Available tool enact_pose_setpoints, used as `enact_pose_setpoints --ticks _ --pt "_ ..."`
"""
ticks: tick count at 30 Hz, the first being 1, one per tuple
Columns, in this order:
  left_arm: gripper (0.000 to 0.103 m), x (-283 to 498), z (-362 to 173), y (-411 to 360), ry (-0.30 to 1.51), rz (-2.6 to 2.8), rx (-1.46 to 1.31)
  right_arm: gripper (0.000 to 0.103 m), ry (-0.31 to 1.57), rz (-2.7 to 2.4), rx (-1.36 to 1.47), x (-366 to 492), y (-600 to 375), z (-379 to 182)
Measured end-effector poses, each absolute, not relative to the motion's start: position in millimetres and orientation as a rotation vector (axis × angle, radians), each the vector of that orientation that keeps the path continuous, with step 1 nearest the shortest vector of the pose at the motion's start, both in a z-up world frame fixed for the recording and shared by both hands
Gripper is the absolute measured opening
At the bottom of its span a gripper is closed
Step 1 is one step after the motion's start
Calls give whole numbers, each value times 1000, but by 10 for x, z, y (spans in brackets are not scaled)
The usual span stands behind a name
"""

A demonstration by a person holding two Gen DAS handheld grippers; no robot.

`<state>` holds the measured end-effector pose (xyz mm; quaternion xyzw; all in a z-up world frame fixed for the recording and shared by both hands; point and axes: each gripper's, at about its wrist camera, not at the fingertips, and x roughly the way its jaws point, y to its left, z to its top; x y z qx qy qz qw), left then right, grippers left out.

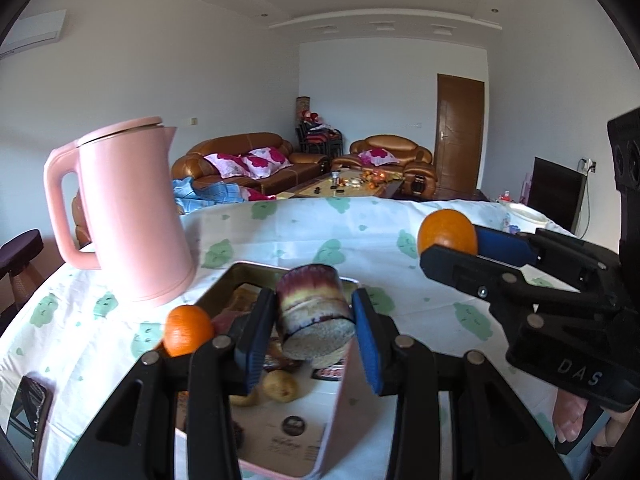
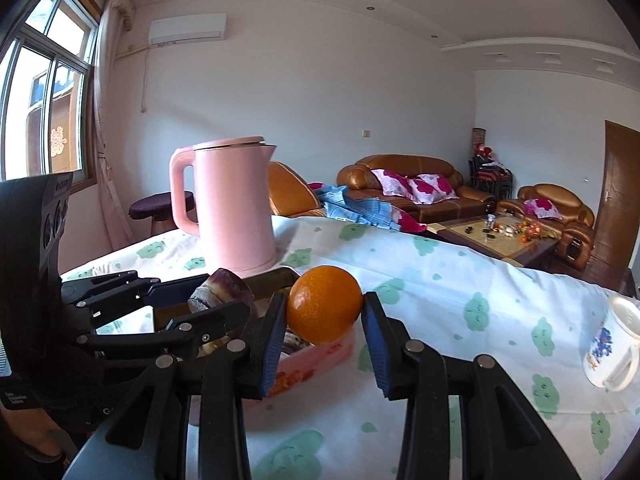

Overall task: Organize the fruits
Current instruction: 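Carry the yam slice with the left gripper while the right carries the orange over the tin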

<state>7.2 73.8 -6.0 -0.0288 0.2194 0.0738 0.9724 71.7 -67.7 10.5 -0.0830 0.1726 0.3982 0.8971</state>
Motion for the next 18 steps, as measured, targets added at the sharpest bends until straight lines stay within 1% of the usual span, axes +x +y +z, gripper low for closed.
enact_pose_setpoints --ticks 18 --pt "41 -39 -173 1159 483 222 -96 40 385 895 -233 621 -211 39"
